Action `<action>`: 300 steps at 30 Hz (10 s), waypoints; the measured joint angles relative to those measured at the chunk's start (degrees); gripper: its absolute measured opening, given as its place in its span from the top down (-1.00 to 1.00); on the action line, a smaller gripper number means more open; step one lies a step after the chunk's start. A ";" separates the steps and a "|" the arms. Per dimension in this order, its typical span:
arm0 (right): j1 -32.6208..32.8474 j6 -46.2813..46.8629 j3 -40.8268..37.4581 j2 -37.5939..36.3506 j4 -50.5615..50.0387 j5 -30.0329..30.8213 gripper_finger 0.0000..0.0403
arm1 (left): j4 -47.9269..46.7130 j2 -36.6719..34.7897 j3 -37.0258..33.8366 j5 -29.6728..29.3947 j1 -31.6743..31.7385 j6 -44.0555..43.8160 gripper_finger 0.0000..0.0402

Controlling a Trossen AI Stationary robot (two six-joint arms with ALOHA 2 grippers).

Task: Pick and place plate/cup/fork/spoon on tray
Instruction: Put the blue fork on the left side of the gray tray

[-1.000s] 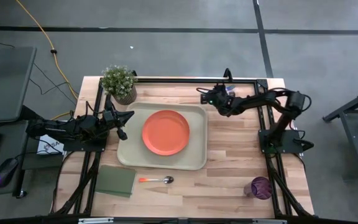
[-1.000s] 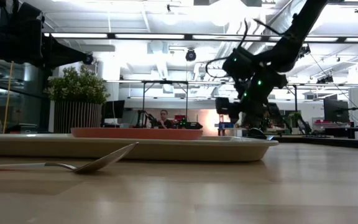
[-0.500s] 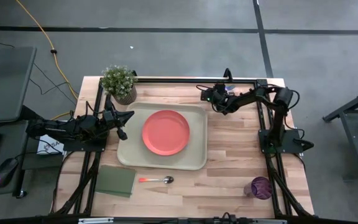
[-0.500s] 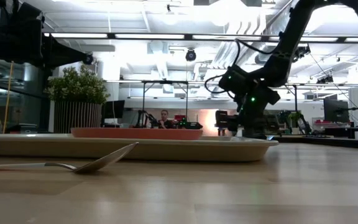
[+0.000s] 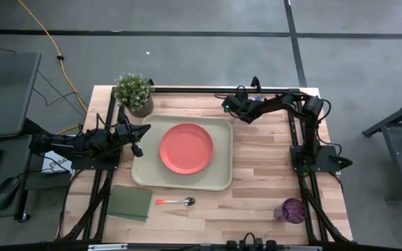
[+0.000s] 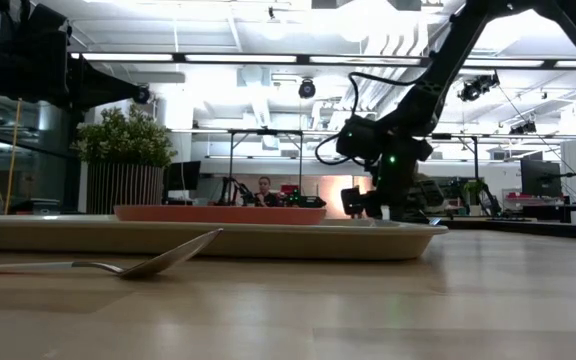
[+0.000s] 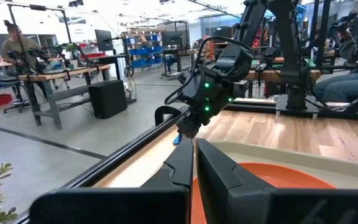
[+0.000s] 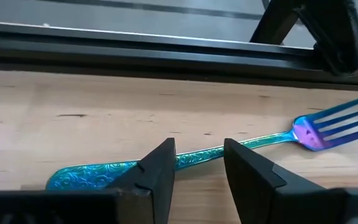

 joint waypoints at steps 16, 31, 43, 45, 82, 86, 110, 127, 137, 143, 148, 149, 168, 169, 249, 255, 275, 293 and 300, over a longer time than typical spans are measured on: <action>3.90 -14.21 0.10 -0.63 -8.82 -3.43 0.36 | 0.00 0.01 0.00 0.00 0.00 -0.52 0.98; 8.37 -23.03 -0.07 -0.62 -26.43 3.50 0.36 | -0.02 -0.01 0.00 0.00 0.00 -1.51 0.98; 15.41 -26.16 -0.52 -5.07 -35.74 -0.88 0.36 | -0.02 -0.01 0.00 0.00 0.00 -1.51 0.98; 16.97 -26.24 -0.54 -6.51 -35.80 -4.04 0.36 | -0.02 -0.01 0.00 0.00 0.00 -1.51 0.98; 38.64 8.36 -6.81 -26.90 -45.92 -9.90 0.36 | -0.03 -0.01 0.00 0.50 0.00 -1.66 0.98; 38.64 20.37 -18.05 -32.66 -36.02 -7.23 0.36 | -0.02 0.01 0.00 1.47 0.00 -1.51 0.98; 37.43 32.57 -26.09 -29.83 -21.81 3.96 0.36 | -0.02 -0.01 0.00 1.50 -0.01 -1.55 0.98; 37.64 42.10 -26.28 -18.12 -15.33 7.05 0.36 | -0.02 0.01 0.00 1.51 0.00 -4.07 0.98; 39.47 45.49 -26.29 -15.67 -15.06 9.79 0.47 | -0.02 -0.01 0.00 1.51 -0.02 -4.07 0.98; 39.49 45.00 -26.31 -15.62 -15.21 10.60 0.93 | -0.02 -0.01 0.00 1.51 0.00 -4.50 0.98; 40.16 42.37 -26.46 -17.45 -16.37 10.76 0.93 | 0.01 0.00 0.00 1.58 -0.02 -4.52 0.98; 40.39 41.36 -26.46 -18.21 -16.28 11.15 0.96 | 0.20 0.00 0.00 1.81 0.00 -4.52 0.98; 43.30 -8.11 -26.42 -28.27 27.61 12.13 0.99 | 10.06 4.85 0.00 6.44 -0.02 -17.15 0.69; 42.98 -11.63 -26.42 -27.70 32.56 10.24 0.99 | 11.27 6.02 0.00 7.05 0.00 -17.59 0.62; 40.58 -45.24 -8.47 -12.28 63.67 -29.23 0.96 | 62.76 75.68 22.58 17.10 -6.54 -8.12 0.66; 40.54 -44.70 -8.47 -12.28 63.17 -29.71 0.80 | 62.55 75.71 22.58 16.48 -6.51 -8.07 0.67; 40.58 -47.28 -8.47 -16.29 48.93 -19.09 -0.18 | 46.64 66.40 22.51 11.74 -6.36 -8.19 0.65; 40.58 -43.62 -8.47 -22.86 27.54 -19.66 -0.19 | 22.73 51.00 22.51 17.61 -6.40 -16.52 0.64; 40.58 -43.62 -8.47 -22.86 26.92 -27.07 -0.19 | 22.32 51.00 22.51 27.98 -6.43 -16.53 0.64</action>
